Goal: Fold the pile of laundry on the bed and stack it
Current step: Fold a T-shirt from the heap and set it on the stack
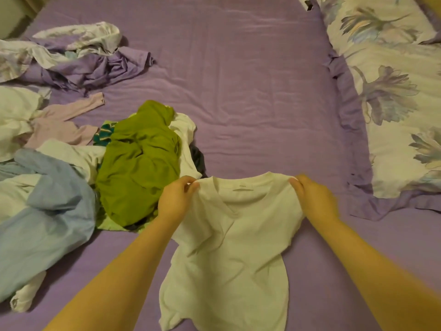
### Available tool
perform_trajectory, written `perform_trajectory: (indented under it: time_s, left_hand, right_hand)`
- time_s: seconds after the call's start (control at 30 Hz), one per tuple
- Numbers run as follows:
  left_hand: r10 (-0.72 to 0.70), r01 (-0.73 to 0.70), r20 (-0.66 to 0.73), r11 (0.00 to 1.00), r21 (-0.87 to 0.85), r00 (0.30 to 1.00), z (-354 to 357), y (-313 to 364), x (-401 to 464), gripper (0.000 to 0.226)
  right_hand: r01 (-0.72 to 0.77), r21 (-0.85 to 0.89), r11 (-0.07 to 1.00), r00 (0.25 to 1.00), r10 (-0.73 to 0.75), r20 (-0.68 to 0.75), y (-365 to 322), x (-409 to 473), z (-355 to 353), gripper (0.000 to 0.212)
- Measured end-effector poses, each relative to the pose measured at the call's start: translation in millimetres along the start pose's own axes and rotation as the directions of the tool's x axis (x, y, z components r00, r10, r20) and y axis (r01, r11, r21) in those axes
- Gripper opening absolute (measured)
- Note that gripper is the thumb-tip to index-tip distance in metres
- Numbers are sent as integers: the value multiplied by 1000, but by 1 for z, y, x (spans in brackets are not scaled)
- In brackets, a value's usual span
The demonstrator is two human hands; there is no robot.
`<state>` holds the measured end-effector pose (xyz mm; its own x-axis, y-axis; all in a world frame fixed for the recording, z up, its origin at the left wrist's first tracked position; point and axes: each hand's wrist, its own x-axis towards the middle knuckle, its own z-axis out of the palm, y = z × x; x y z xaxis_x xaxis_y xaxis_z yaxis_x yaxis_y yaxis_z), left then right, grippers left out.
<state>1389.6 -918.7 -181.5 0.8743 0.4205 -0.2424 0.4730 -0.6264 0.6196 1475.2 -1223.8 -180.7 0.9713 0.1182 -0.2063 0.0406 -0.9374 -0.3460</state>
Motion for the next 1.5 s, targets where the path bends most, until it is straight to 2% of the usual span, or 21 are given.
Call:
perform_trajectory:
  time_s: [0.07,0.2,0.33,0.4,0.53,0.63,0.7,0.77,0.83,0.97,1.07,1.17,1.3,1.5]
  left_hand:
    - [31,-31,-3,999,44,1000,11,3,14,25]
    - [102,-100,1,981,166,995,28,14,45,24]
    - [97,-83,-54,972,220,994,34,28,79,26]
    - [95,-87,-20,962,259,995,39,31,92,26]
    - [167,-196,122,937,288,978,55,18,93,36]
    - [278,-330,198,889,317,940,56,-6,83,38]
    - [354,-402,208,872,278,912,48,-20,77,37]
    - [417,-443,153,853,274,896,36,-33,74,35]
    - [440,-436,62,844,311,896,24,-48,71,33]
    - [374,-302,-76,840,451,924,-3,-72,65,36]
    - [323,-256,-39,812,524,946,-18,-87,63,46]
    - [242,-211,23,792,574,970,-29,-105,63,58]
    - [104,-123,67,786,605,992,-33,-134,64,80]
    - [155,-168,77,743,648,985,-23,-164,77,87]
  right_hand:
    - [22,-164,986,1000,-20,11,9,9,0,39]
    - [22,-242,970,1000,-18,15,25,22,-1,40]
    - [-16,-235,972,999,4,-54,29,44,-4,40]
    - [-39,-205,978,997,26,-69,27,55,0,38]
    - [-56,-74,996,995,61,76,7,70,24,32]
    - [32,-89,996,984,-16,179,-19,70,49,38]
    - [115,-79,990,973,-96,211,-41,71,65,38]
    - [169,-20,985,961,-160,224,-66,72,77,38]
    - [213,21,977,950,-212,230,-92,73,88,38]
    - [324,59,944,915,-329,232,-144,77,106,39]
    - [386,104,917,891,-399,216,-179,79,118,45]
    - [413,144,899,862,-437,258,-207,83,131,63]
    - [320,180,930,846,-366,388,-236,92,149,95]
    - [213,212,954,857,-287,428,-256,104,178,116]
